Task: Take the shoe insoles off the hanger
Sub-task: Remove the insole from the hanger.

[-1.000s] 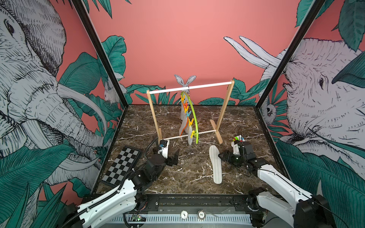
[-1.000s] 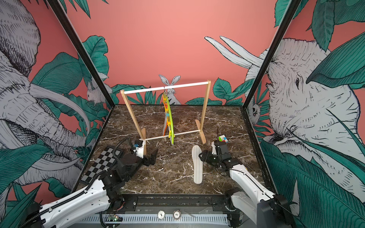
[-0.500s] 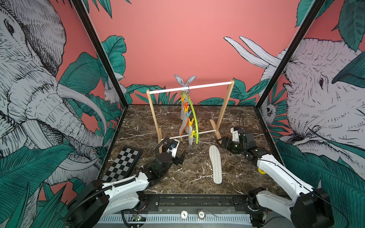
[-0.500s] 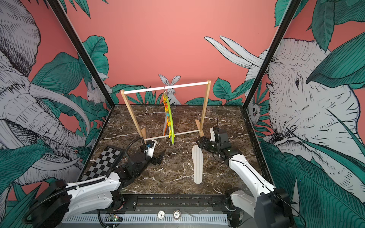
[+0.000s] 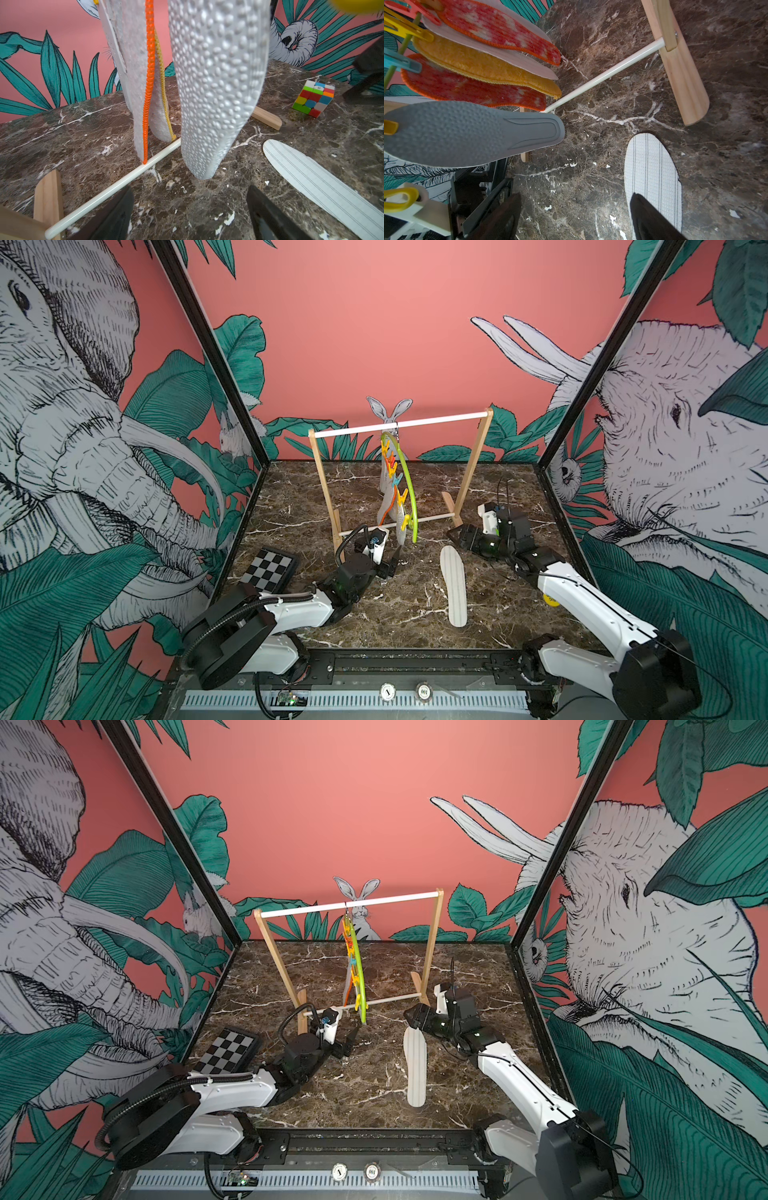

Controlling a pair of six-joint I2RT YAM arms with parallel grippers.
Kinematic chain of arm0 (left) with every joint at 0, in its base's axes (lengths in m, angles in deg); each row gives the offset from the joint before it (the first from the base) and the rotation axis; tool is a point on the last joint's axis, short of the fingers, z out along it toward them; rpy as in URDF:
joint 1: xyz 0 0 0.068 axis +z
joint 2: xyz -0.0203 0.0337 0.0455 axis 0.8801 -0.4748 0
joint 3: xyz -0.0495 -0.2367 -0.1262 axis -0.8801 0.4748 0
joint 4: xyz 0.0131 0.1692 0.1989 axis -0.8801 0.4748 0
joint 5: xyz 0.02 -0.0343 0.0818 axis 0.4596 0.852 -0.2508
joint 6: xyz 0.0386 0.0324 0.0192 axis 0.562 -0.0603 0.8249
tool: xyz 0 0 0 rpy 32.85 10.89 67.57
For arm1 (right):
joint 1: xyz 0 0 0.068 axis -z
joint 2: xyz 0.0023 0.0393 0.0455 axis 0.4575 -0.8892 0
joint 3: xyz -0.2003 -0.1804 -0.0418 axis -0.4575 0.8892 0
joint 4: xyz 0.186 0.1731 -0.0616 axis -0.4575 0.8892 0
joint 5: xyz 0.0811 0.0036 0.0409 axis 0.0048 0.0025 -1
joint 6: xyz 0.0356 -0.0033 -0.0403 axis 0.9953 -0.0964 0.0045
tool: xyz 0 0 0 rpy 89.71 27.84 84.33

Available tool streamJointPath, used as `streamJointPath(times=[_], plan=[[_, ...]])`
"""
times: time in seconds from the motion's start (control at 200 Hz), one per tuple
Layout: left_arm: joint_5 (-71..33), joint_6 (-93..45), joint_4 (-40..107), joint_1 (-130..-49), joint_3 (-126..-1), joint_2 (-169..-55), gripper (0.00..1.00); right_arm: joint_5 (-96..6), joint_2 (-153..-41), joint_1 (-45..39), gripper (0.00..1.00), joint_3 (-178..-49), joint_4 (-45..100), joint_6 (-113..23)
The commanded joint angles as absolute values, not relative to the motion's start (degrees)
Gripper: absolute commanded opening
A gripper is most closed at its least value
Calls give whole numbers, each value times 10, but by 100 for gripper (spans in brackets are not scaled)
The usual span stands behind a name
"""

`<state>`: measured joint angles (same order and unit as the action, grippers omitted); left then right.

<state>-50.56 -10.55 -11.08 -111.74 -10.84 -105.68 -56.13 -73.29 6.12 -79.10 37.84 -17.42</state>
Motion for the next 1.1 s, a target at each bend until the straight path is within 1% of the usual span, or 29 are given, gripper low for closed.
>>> streamJointPath(times=[0.0,0.08,0.215,0.48,0.63,0.885,1.095], plan=[[-505,-116,-157,-1117,-128,-1075,85,-559,-720,57,87,-805,368,-177],[-514,-121,-177,-1118,-128,-1091,85,-555,-713,57,90,-806,372,-176],[-522,-126,-199,-1120,-135,-1118,85,-554,-708,55,93,-806,372,-173],[-554,-133,-247,-1125,-156,-1181,86,-565,-713,53,94,-812,360,-162],[-591,-137,-271,-1126,-167,-1214,86,-567,-713,53,94,-815,359,-160],[-608,-134,-282,-1138,-200,-1273,86,-579,-718,49,95,-808,341,-150],[-672,-148,-322,-1145,-209,-1326,87,-581,-716,47,95,-801,336,-145]])
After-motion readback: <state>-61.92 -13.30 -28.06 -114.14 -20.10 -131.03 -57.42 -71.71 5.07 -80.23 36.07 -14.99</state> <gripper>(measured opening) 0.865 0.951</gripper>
